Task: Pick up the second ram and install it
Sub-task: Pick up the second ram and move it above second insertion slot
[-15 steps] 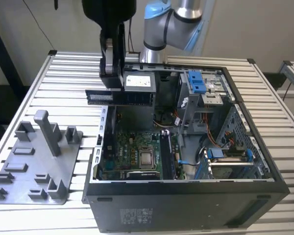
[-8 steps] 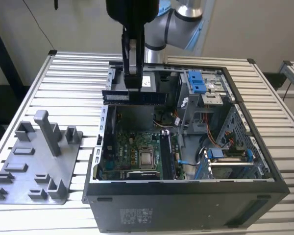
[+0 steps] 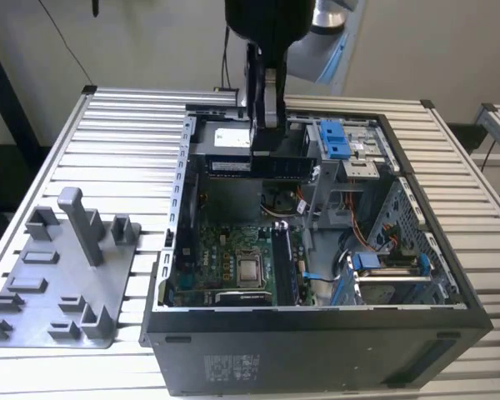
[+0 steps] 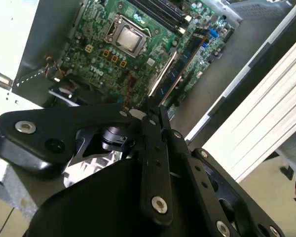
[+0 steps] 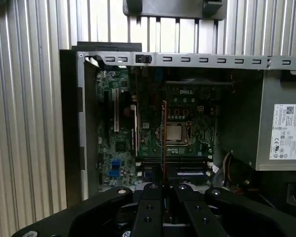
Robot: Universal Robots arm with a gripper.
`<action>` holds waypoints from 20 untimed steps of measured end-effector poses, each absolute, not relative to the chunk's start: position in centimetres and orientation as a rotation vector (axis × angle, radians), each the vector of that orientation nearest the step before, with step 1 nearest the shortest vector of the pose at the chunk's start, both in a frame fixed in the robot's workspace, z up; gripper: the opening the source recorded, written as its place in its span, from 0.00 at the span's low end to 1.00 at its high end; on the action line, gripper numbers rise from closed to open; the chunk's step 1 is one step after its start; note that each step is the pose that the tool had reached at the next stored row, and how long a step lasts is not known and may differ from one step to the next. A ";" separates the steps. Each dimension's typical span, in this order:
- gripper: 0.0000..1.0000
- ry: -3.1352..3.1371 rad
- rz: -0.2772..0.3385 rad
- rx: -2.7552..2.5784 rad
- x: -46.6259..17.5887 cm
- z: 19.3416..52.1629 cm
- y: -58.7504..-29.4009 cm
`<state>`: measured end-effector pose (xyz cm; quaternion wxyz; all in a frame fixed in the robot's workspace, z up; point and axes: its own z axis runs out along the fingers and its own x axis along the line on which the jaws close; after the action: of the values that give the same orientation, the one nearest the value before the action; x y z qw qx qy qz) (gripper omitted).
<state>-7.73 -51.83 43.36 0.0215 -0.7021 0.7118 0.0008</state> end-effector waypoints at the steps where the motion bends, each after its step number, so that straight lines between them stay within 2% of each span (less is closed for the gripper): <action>1: 0.14 2.206 0.002 -2.176 -7.3 43.4 -51.8; 14: 0.14 2.201 0.003 -2.181 -1.7 43.4 -51.8; 20: 0.14 2.201 0.003 -2.182 -1.3 43.4 -51.8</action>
<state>-1.31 -51.83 43.35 0.0215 -0.7039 0.7100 0.0009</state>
